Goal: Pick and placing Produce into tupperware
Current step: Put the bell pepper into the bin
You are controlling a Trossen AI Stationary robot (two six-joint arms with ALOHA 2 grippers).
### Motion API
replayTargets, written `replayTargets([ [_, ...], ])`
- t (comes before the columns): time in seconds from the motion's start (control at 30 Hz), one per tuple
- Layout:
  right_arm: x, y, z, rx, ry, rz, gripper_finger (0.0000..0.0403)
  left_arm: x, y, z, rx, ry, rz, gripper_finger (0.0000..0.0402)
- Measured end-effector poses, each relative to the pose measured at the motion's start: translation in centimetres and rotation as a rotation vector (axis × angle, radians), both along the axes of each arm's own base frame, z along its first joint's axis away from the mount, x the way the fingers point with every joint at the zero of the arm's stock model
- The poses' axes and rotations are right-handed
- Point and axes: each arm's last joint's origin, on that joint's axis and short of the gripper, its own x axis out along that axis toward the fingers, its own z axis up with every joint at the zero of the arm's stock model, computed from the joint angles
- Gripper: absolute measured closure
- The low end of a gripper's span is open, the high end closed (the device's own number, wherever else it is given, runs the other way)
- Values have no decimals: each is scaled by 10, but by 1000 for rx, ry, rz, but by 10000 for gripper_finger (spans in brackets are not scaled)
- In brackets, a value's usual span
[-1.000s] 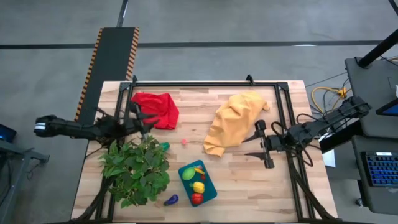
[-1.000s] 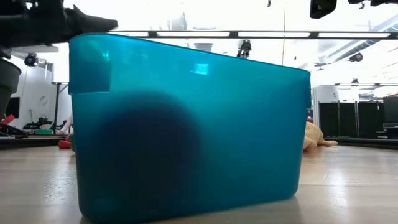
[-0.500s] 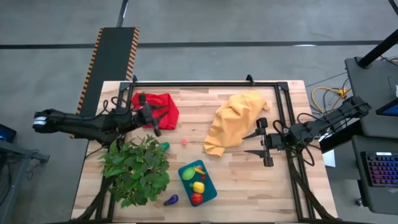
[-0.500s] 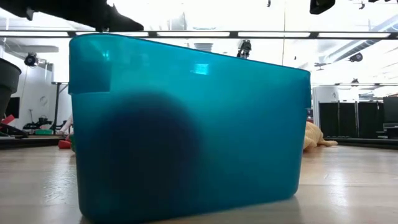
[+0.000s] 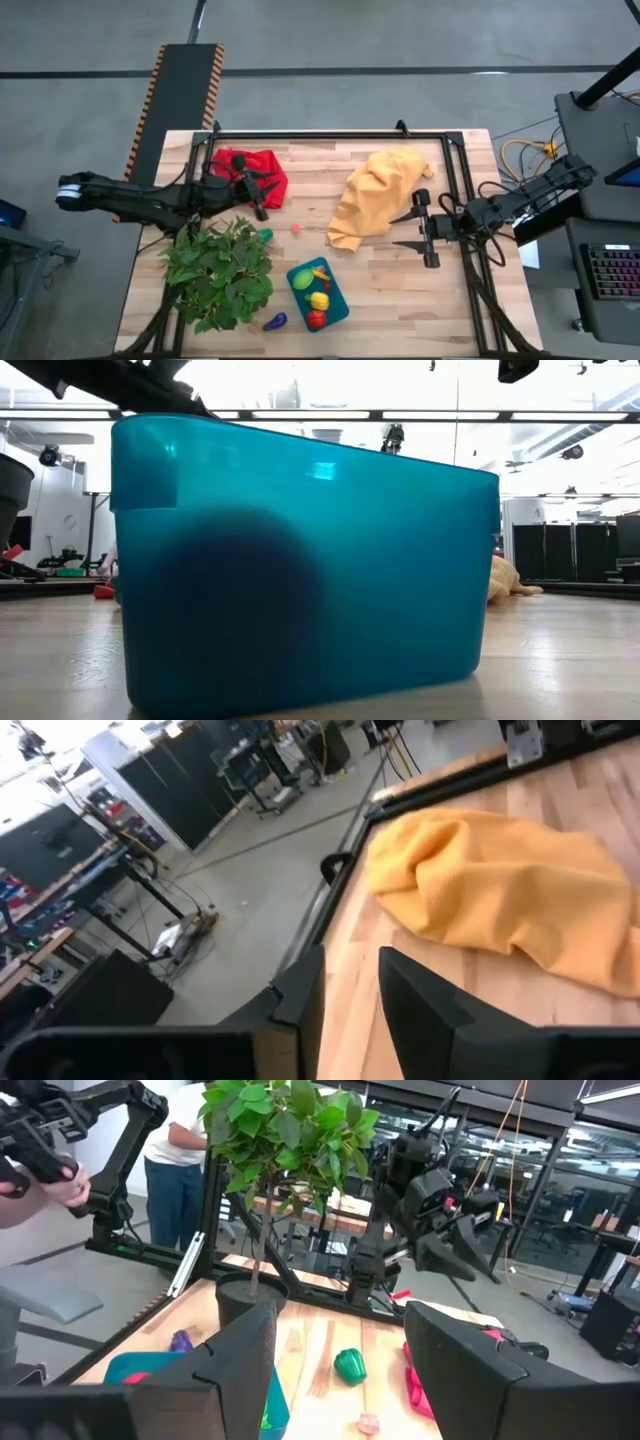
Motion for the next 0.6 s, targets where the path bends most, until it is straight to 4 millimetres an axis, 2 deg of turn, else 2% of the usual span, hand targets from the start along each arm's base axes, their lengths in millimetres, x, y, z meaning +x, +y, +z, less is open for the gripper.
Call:
replayTargets([
  [0.1, 0, 0, 0, 0, 0, 0, 188, -2, 0, 1, -39, 14, 2, 290],
  [0.23, 0, 0, 0, 1, -2, 0, 188, -4, 0, 2, -150, 24, 33, 218],
  [0.4, 0, 0, 0, 1, -2, 0, 188, -7, 0, -3, -229, 189, 82, 139],
  [0.6, 0, 0, 0, 0, -2, 0, 188, -8, -1, -8, -369, 362, 136, 114],
])
